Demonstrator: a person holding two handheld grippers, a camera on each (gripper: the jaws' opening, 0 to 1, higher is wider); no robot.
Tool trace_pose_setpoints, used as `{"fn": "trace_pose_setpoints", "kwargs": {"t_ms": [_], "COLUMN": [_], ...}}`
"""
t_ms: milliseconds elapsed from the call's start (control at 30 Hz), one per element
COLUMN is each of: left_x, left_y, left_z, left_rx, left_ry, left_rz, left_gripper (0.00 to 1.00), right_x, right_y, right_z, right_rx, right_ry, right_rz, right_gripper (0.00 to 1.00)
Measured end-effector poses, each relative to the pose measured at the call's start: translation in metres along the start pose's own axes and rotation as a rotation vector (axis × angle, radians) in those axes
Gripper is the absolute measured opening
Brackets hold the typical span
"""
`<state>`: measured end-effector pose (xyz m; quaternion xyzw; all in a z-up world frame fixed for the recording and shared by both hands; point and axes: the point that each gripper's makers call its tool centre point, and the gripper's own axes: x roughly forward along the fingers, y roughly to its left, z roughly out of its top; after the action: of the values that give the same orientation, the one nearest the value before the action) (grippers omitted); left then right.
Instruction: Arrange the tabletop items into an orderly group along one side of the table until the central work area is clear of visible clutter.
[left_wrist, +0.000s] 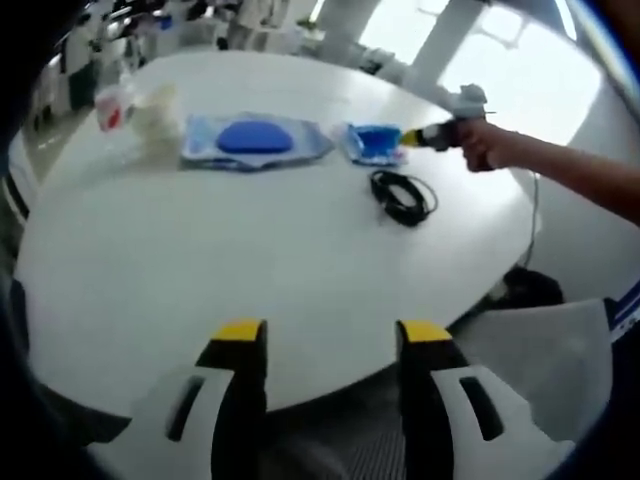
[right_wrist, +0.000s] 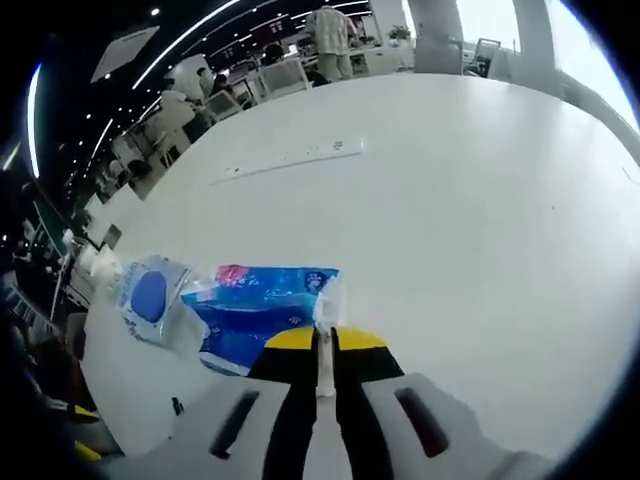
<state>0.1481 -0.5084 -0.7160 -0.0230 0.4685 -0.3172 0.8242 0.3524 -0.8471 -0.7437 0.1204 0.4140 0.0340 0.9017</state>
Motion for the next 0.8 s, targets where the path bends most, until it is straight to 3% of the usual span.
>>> {"fn": "trace_pose_setpoints", "kwargs": {"t_ms": [133,567,800], "left_x": [-0.001,-0.003,-0.004], "left_y": [0.0,0.001,0.003], "left_z": [0.0,0.006,0.011], "left_rx": [0.001,0.002,0.006], "left_ry": [-0.002,-0.026,-0.048], "left_rz": [0.001,0.005,0.009], "left_gripper": [0.49,0.49,0.49], "right_x": [-0.003,-0.018,-0.032], "right_y": [0.002,0.007,0.023], "right_z": [-0.003,0.008,0.009], "right_rx": [0.002,-0.02,-0.049], "right_ry": [0.02,-0.006,-0.013], "right_rz": [-0.001,0.017,0.046], "right_gripper": [0.1,0.12,0.15]}}
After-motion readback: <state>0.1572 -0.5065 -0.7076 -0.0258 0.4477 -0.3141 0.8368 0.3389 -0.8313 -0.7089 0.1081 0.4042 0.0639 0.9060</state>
